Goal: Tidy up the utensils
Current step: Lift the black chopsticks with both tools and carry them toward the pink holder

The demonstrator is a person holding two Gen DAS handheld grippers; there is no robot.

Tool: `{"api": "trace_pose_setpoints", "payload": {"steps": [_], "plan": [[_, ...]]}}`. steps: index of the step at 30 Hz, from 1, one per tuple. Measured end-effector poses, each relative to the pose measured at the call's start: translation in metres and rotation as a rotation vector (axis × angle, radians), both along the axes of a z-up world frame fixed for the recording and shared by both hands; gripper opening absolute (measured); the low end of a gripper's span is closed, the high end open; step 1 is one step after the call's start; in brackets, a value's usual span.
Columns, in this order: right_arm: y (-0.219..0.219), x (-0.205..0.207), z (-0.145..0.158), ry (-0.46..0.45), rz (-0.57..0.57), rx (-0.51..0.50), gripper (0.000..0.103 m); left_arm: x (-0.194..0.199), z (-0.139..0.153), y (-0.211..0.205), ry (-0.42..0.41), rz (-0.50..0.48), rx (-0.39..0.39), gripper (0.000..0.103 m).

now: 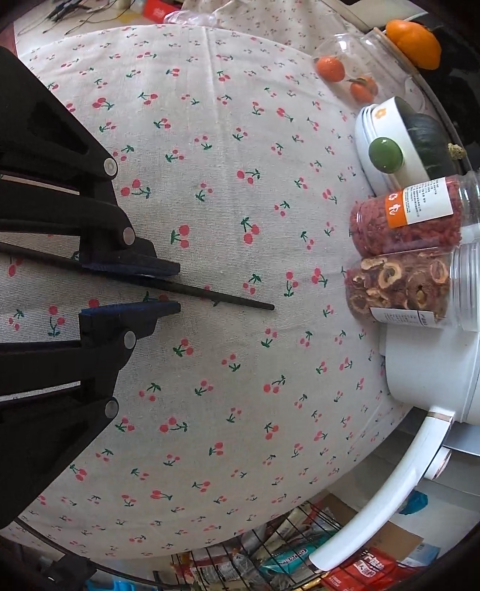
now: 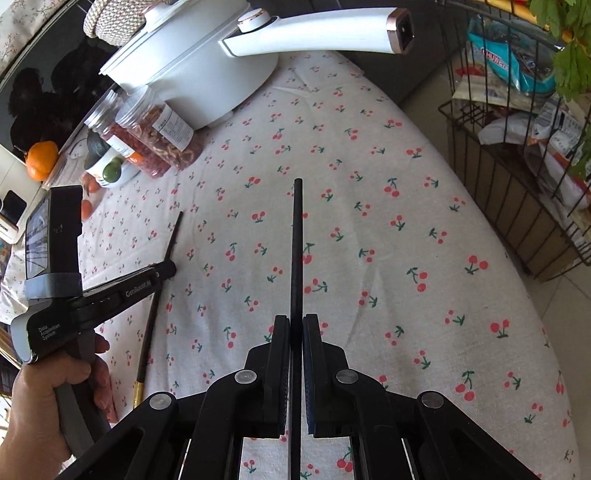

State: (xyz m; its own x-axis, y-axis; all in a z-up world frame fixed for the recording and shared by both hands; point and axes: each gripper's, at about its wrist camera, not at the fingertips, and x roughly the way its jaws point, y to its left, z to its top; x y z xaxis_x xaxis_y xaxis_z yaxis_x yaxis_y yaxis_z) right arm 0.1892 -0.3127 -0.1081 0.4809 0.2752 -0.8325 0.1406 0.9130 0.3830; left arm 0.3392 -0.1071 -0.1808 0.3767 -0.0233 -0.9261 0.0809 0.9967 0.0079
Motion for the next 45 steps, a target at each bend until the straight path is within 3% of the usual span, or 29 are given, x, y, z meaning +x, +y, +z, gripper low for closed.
{"api": "trace_pose_setpoints", "payload": {"steps": [6, 14, 20, 31, 40, 45], "plan": [[0.007, -0.003, 0.004, -0.011, 0.008, -0.024, 0.004, -0.030, 0.017, -0.006, -0.049, -0.062, 0.000, 0.005], [0.022, -0.029, 0.030, -0.074, 0.020, -0.071, 0.004, -0.118, 0.087, -0.007, -0.204, -0.194, -0.080, 0.005], [0.032, -0.056, 0.057, -0.134, -0.001, -0.106, 0.005, -0.188, 0.134, 0.012, -0.344, -0.239, -0.123, 0.005], [0.053, -0.091, 0.102, -0.279, -0.013, -0.182, 0.004, -0.283, 0.189, 0.075, -0.638, -0.205, -0.217, 0.005], [0.078, -0.097, 0.138, -0.403, 0.038, -0.194, 0.004, -0.311, 0.240, 0.124, -0.797, -0.157, -0.293, 0.005], [0.102, -0.100, 0.156, -0.452, 0.100, -0.184, 0.004, -0.313, 0.252, 0.147, -0.862, -0.099, -0.245, 0.005]]}}
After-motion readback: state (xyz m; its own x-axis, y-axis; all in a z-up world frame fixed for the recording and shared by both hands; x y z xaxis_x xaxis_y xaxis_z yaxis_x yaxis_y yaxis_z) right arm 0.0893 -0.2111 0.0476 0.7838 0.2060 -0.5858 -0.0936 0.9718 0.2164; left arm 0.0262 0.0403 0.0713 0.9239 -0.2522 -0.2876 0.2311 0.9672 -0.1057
